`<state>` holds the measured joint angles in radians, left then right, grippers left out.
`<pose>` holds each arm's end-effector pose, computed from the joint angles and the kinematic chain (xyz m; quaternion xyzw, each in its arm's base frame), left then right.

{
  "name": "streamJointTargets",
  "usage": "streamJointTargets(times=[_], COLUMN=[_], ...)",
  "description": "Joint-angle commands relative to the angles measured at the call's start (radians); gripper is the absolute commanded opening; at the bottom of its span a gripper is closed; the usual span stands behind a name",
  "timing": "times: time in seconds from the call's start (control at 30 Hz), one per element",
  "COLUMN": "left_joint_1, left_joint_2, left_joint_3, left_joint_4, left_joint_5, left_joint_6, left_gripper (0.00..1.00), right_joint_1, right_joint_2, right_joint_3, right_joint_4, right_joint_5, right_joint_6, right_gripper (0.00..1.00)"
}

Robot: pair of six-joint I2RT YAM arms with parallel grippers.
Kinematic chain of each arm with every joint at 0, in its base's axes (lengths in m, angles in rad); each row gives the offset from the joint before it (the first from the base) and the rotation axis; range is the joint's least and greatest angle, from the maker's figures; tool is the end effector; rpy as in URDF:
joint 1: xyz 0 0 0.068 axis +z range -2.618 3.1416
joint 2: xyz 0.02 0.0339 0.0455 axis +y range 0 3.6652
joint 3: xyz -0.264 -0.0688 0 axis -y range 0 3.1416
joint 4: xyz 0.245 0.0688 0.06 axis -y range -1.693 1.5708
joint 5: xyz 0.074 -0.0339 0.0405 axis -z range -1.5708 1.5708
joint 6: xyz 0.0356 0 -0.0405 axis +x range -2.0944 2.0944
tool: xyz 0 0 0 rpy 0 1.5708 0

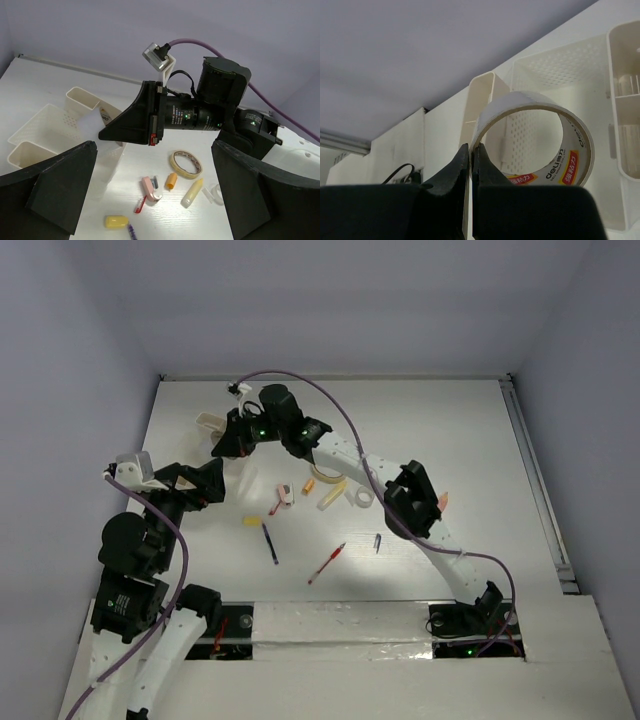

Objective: Sort the stationery into containers
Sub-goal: Place the stationery in the storage box, then pick up the stationery from the center of the board.

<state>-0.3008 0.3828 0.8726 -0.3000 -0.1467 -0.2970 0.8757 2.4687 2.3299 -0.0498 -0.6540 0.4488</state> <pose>0.0687 -0.0159 0.4009 -0.0553 0.6353 -0.1818 0.7485 0.3534 0.4576 0.2844 -0.3547 0.6698 0.5663 0.3238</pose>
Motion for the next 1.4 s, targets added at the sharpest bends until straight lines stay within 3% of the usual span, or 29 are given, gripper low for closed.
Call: streamJointTargets(times=[0.0, 0.13, 0.3, 0.47, 0.63, 0.77, 0.87, 0.9, 1.0, 1.1, 1.2, 1.37], left_joint_1=[0.003, 0.003, 0.003, 0.003, 0.003, 0.003, 0.003, 0.003, 0.003, 0.003, 0.003, 0.003], left_joint_2=[-0.002, 0.007, 0.019, 0.053, 0.103, 0.133, 0.162, 0.172, 0.237, 0.269, 0.275, 0.301], left_joint_3=[0.005, 0.025, 0.054, 0.097, 0.166, 0.180, 0.142, 0.125, 0.049, 0.003, -0.023, -0.076], left_joint_4=[0.027, 0.013, 0.010, -0.007, -0.028, -0.015, 0.019, 0.031, 0.088, 0.113, 0.105, 0.093], left_joint_5=[0.007, 0.015, 0.022, 0.045, 0.093, 0.142, 0.228, 0.254, 0.326, 0.337, 0.337, 0.407], left_joint_6=[-0.010, -0.013, -0.011, -0.007, -0.010, -0.025, -0.051, -0.059, -0.088, -0.087, -0.064, -0.048], left_gripper=[0.99, 0.99, 0.99, 0.99, 0.99, 0.99, 0.99, 0.99, 0.99, 0.99, 0.99, 0.99], right_joint_1=[0.020, 0.031, 0.031, 0.040, 0.040, 0.040, 0.040, 0.026, -0.044, -0.142, -0.214, -0.267], right_joint_2=[-0.016, -0.020, -0.031, -0.066, -0.172, -0.377, -0.496, -0.566, -0.664, -0.698, -0.699, -0.578], right_joint_3=[0.005, -0.017, -0.001, 0.000, -0.088, -0.347, -0.499, -0.591, -0.735, -0.816, -0.857, -0.787], right_joint_4=[-0.002, -0.022, -0.038, -0.041, 0.039, 0.133, 0.139, 0.130, 0.056, -0.053, -0.174, -0.358], right_joint_5=[0.036, 0.091, 0.134, 0.149, 0.142, 0.188, 0.310, 0.345, 0.448, 0.487, 0.516, 0.491], right_joint_6=[-0.025, -0.048, -0.074, -0.075, -0.064, -0.081, -0.130, -0.142, -0.125, -0.127, -0.192, -0.315], right_gripper=[0.04, 0.13, 0.45, 0.57, 0.57, 0.55, 0.49, 0.42, 0.33, 0.32, 0.34, 0.43])
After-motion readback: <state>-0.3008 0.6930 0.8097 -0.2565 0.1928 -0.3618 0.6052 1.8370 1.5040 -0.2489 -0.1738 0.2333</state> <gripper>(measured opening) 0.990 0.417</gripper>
